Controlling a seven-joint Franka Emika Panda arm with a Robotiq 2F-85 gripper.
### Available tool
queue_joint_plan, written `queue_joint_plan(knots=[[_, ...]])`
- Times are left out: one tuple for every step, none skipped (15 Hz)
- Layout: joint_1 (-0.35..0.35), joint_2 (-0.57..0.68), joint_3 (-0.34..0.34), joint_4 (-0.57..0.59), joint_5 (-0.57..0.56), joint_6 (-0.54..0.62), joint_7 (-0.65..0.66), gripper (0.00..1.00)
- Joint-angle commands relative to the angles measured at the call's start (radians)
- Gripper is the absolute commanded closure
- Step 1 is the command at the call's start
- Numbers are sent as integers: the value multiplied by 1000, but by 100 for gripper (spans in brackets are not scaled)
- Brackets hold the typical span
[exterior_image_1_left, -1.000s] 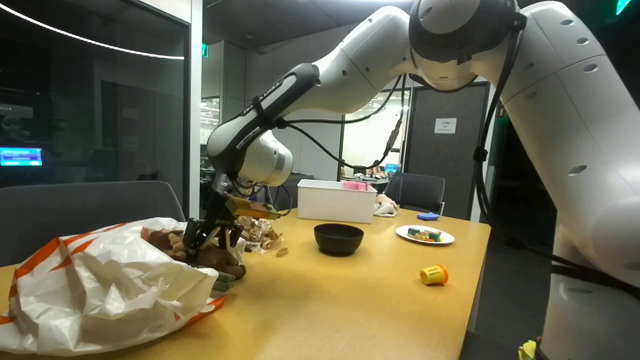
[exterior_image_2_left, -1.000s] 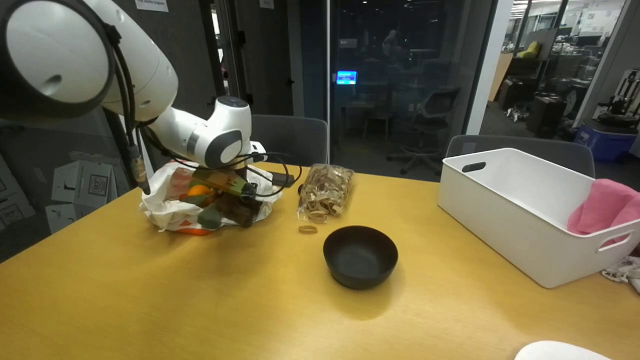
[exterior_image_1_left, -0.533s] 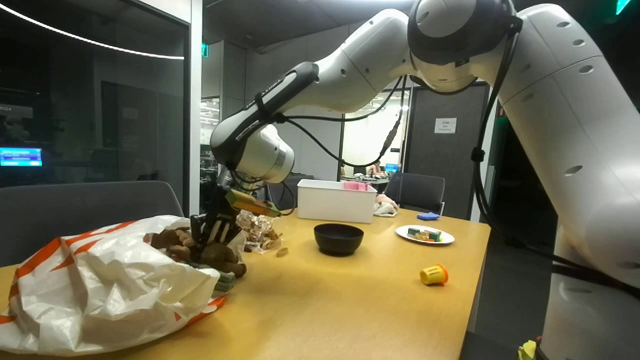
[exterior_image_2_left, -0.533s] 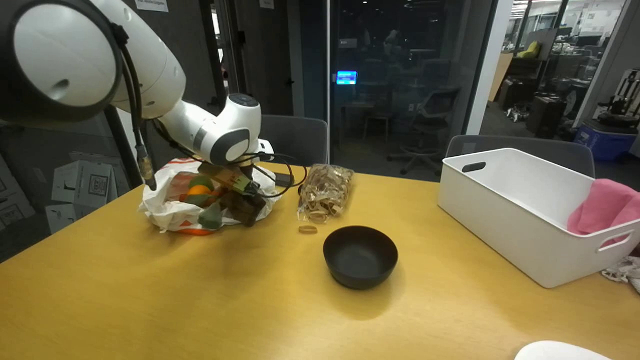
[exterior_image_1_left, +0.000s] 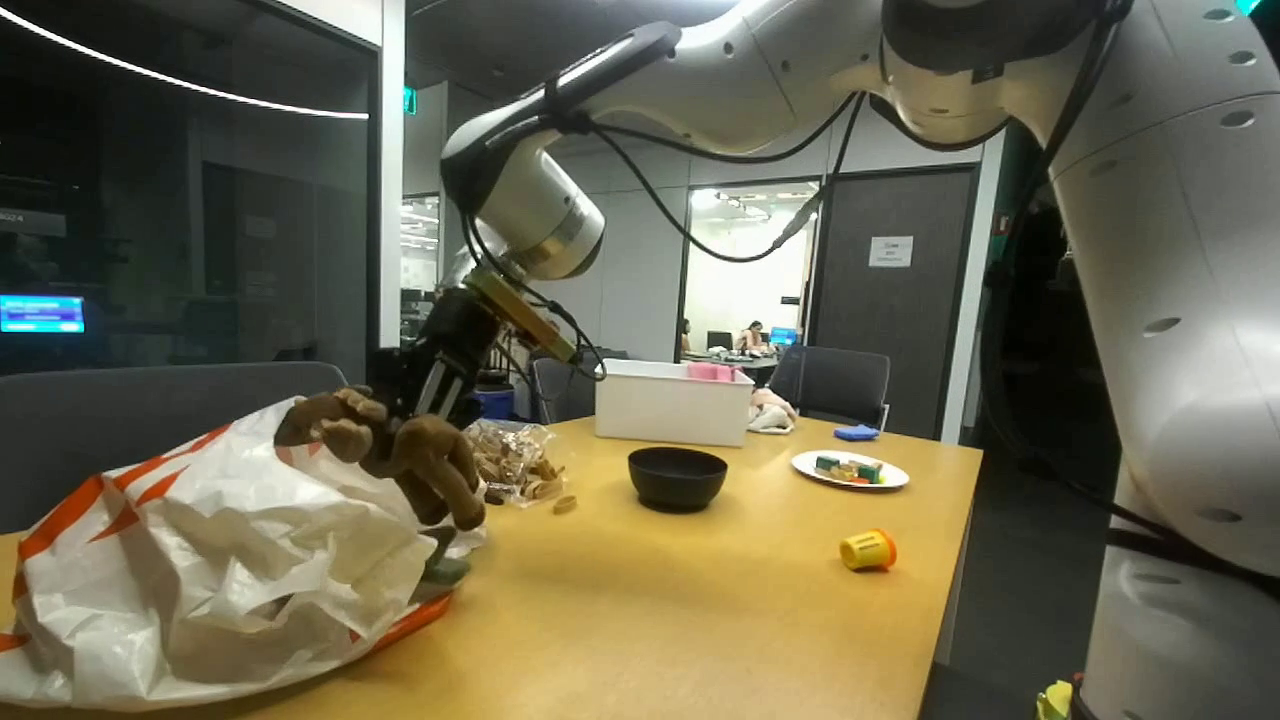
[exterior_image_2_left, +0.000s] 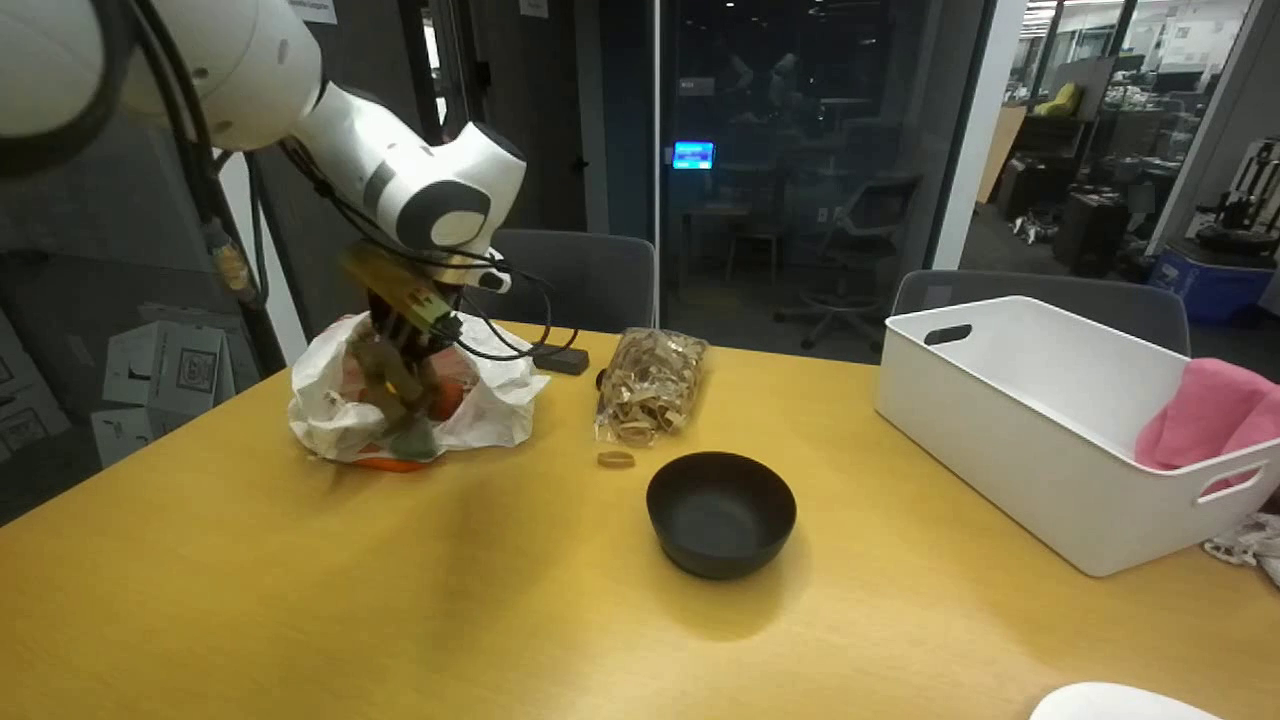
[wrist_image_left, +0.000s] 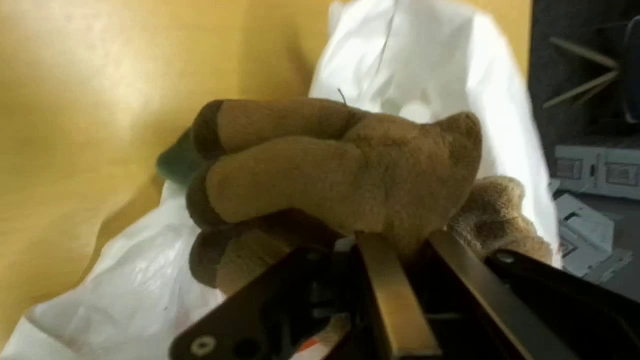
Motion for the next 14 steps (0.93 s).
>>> queue_joint_plan(knots=[[-7,-142,-66,-10,47,-271,113,97],[-6,-175,-93,-22,32,-318,155,97],[-2,-212,-127,-48,-4,-336,195,97],[2,-242,-158,-68,-47,-345,225,97],[0,-270,-185,-98,-89,-338,243,97],[-4,-294,-211,-134,-127,-322,258,97],[-5,-313,-233,-167,-172,-306,277,97],[-8,-332,-254,-212,-216,-289,293,97],[-9,-344,-271,-246,-258,-275,319,97],[-11,-353,-285,-281,-290,-273,339,97],[-11,-356,-295,-308,-314,-271,354,97],[-11,-357,-303,-331,-329,-279,355,97],[-12,-358,-310,-351,-333,-290,349,97],[-12,-353,-315,-369,-337,-299,333,96]])
